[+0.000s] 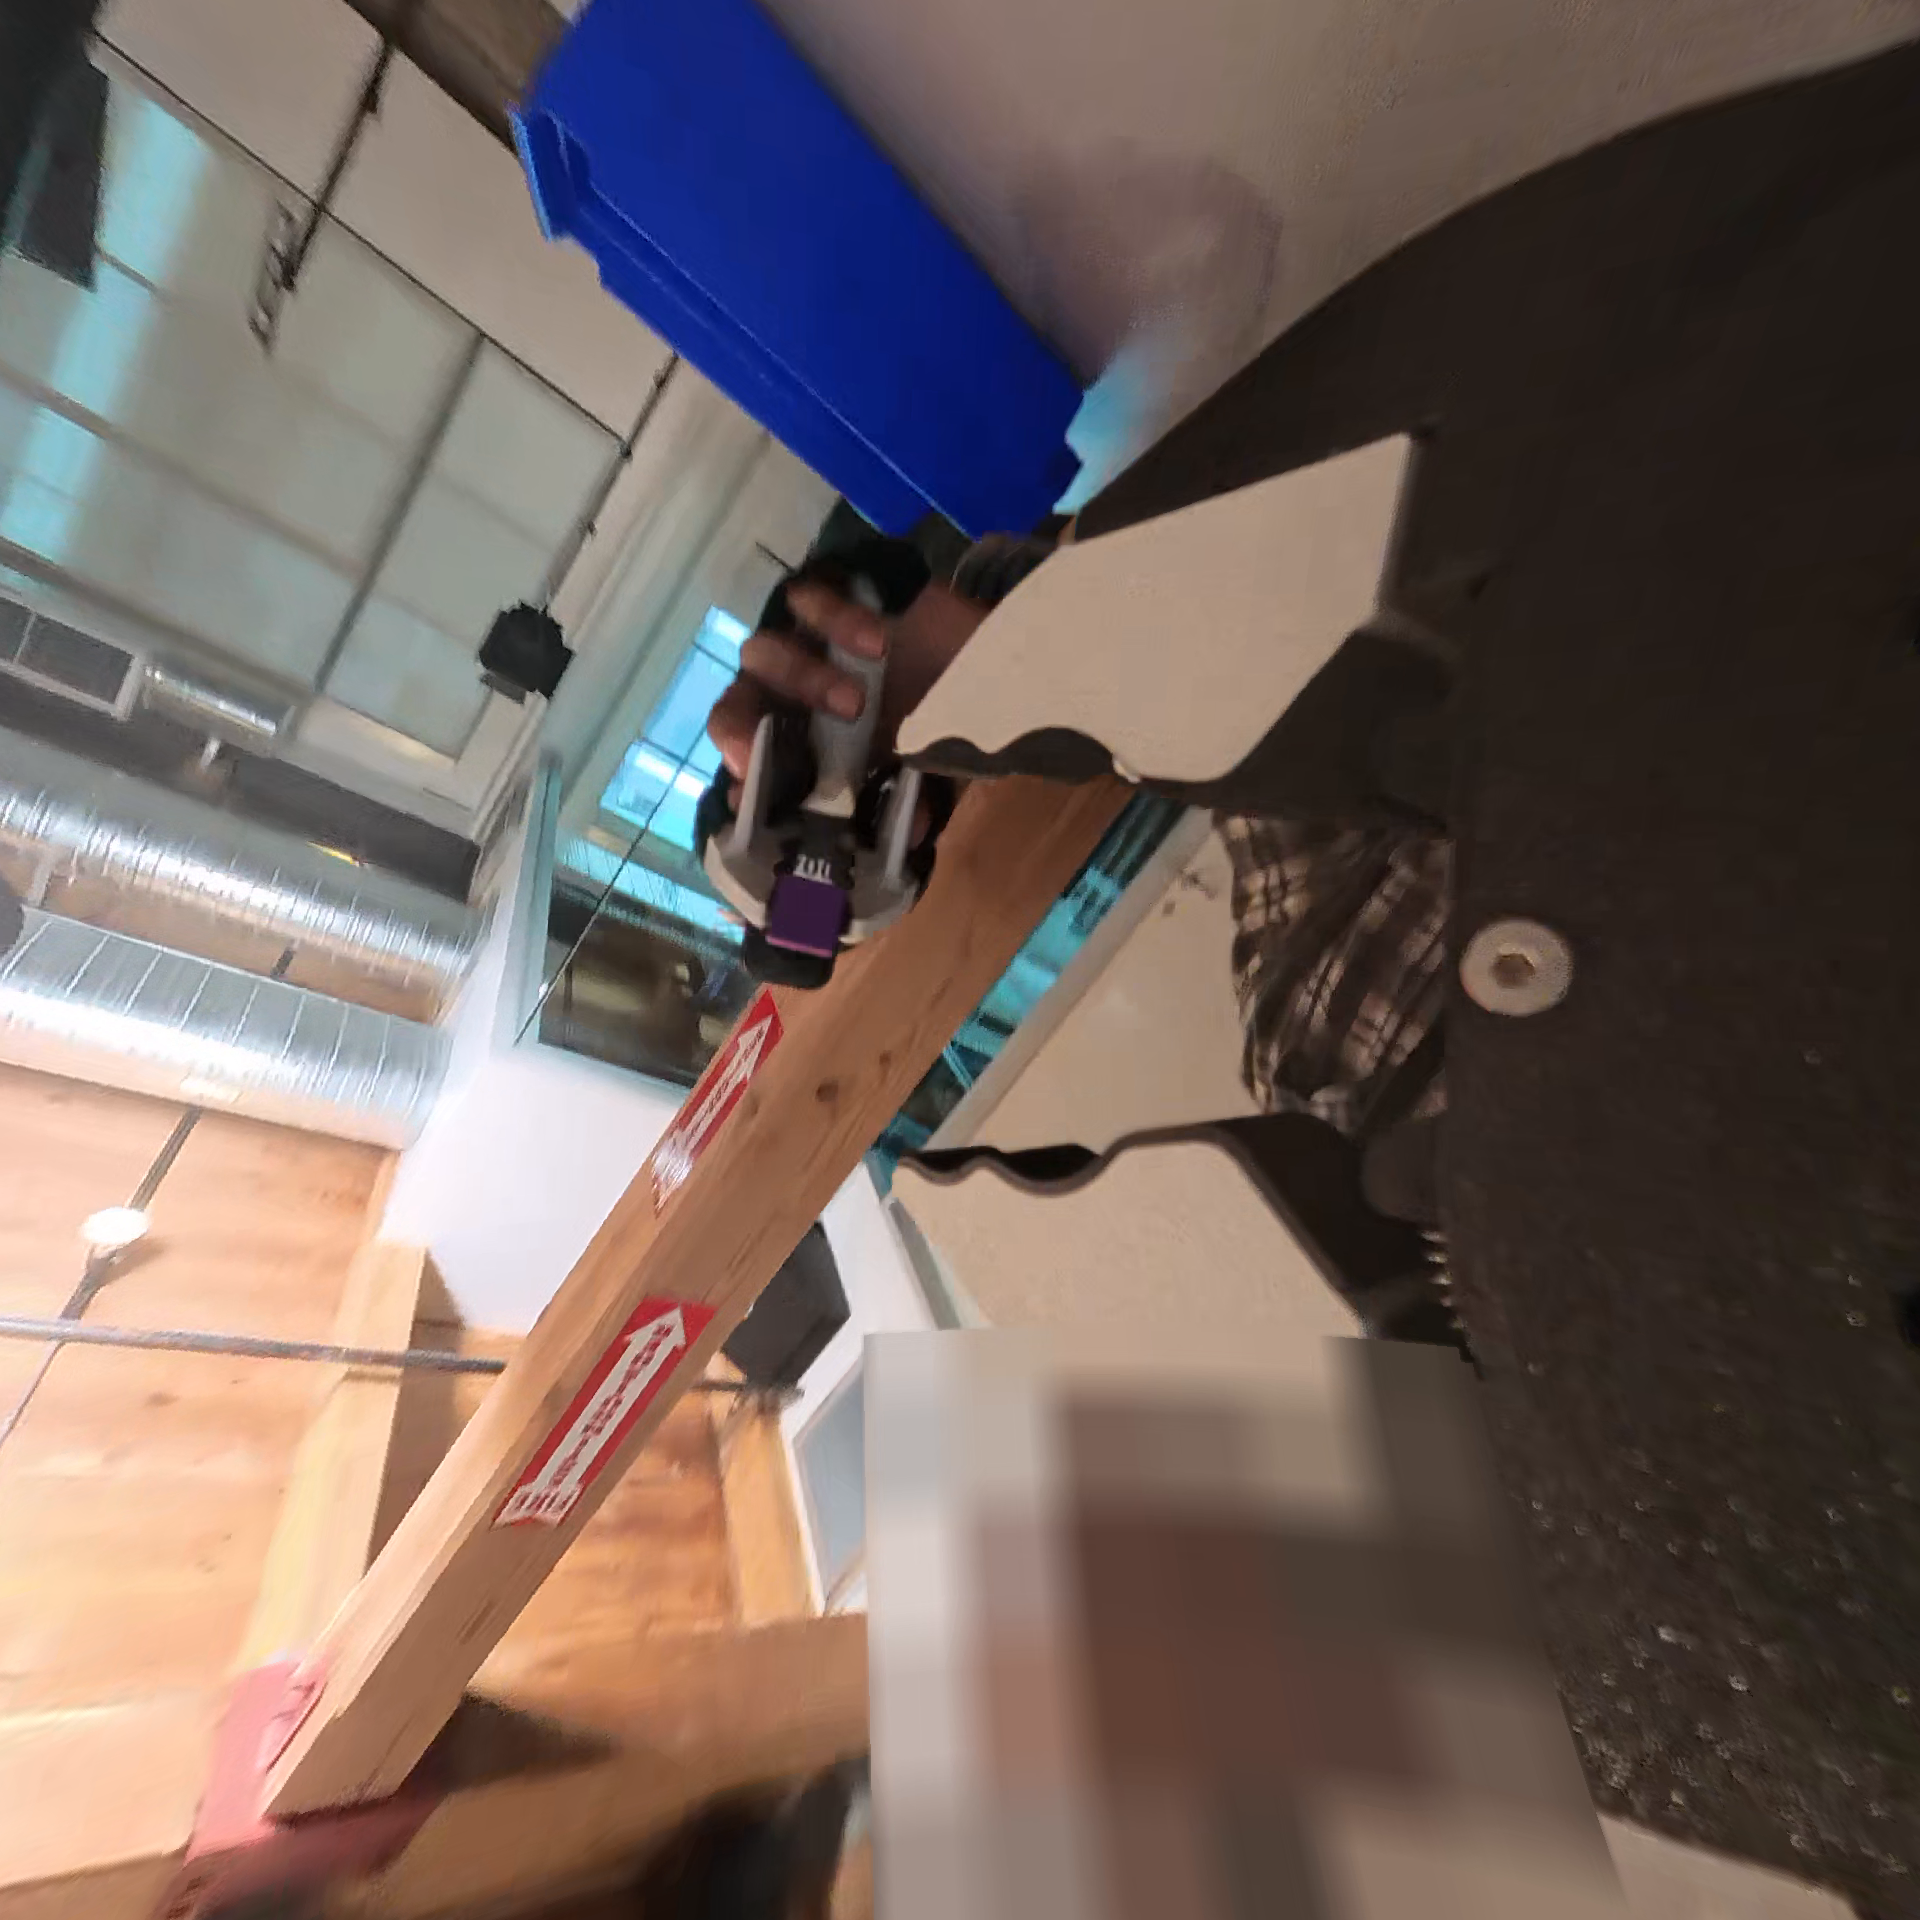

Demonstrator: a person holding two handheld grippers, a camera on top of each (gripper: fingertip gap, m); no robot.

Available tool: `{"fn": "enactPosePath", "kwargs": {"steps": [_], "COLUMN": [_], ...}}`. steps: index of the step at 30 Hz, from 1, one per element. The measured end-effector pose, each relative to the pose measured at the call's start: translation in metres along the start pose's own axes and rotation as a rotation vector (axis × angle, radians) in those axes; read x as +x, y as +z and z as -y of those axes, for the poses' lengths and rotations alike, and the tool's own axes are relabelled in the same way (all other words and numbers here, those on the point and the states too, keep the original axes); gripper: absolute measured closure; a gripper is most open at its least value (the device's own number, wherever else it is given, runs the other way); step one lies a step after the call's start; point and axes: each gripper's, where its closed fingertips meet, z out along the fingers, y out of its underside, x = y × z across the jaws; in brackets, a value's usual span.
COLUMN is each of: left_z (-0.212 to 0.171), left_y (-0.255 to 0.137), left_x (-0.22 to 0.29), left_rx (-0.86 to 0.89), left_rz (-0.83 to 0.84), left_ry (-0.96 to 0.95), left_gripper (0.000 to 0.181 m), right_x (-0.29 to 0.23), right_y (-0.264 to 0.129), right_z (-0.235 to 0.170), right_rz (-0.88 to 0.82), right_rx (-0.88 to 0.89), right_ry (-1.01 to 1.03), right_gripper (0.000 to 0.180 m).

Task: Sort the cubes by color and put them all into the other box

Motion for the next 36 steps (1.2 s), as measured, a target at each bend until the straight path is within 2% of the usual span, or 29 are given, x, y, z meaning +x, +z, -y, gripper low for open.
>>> {"fn": "enactPosePath", "kwargs": {"steps": [4, 12, 14, 15, 16, 18, 19, 21, 23, 25, 30, 33, 36], "left_z": [-0.014, -0.041, -0.046, -0.047, -0.048, -0.053, -0.055, -0.058, -0.062, -0.066, -0.077, -0.079, -0.078], "left_y": [0.037, 0.063, 0.065, 0.066, 0.068, 0.073, 0.076, 0.083, 0.087, 0.091, 0.105, 0.118, 0.129], "left_x": [0.015, 0.024, 0.025, 0.025, 0.025, 0.023, 0.023, 0.024, 0.031, 0.042, 0.067, 0.078, 0.082], "left_rx": [0.146, 0.116, 0.094, 0.087, 0.078, 0.039, 0.016, -0.031, -0.093, -0.151, -0.276, -0.319, -0.34], "left_rz": [-0.099, -0.15, -0.146, -0.144, -0.138, -0.123, -0.119, -0.117, -0.143, -0.175, -0.242, -0.273, -0.27], "left_ry": [-0.071, -0.088, -0.077, -0.075, -0.078, -0.085, -0.103, -0.153, -0.181, -0.188, -0.224, -0.231, -0.228], "left_gripper": [0.159, 0.159, 0.159, 0.159, 0.159, 0.159, 0.157, 0.132, 0.118, 0.114, 0.106, 0.107, 0.106], "right_x": [0.01, 0.018, 0.019, 0.017, 0.019, 0.02, 0.018, 0.007, -0.007, -0.022, -0.067, -0.085, -0.083], "right_y": [0.011, 0.027, 0.03, 0.031, 0.03, 0.025, 0.02, 0.002, -0.029, -0.076, -0.23, -0.318, -0.391], "right_z": [-0.008, -0.018, -0.021, -0.022, -0.021, -0.019, -0.017, -0.009, 0.007, 0.032, 0.112, 0.145, 0.164], "right_rz": [0.019, -0.001, -0.003, 0.003, -0.013, -0.053, -0.08, -0.137, -0.265, -0.465, -1.036, -1.311, -1.544], "right_rx": [-0.01, -0.068, -0.093, -0.104, -0.101, -0.107, -0.111, -0.121, -0.13, -0.127, -0.097, -0.106, -0.177], "right_ry": [0.102, 0.145, 0.148, 0.146, 0.136, 0.113, 0.089, 0.052, -0.034, -0.162, -0.448, -0.5, -0.518], "right_gripper": [0.113, 0.123, 0.134, 0.152, 0.157, 0.157, 0.157, 0.158, 0.158, 0.158, 0.158, 0.158, 0.158]}}
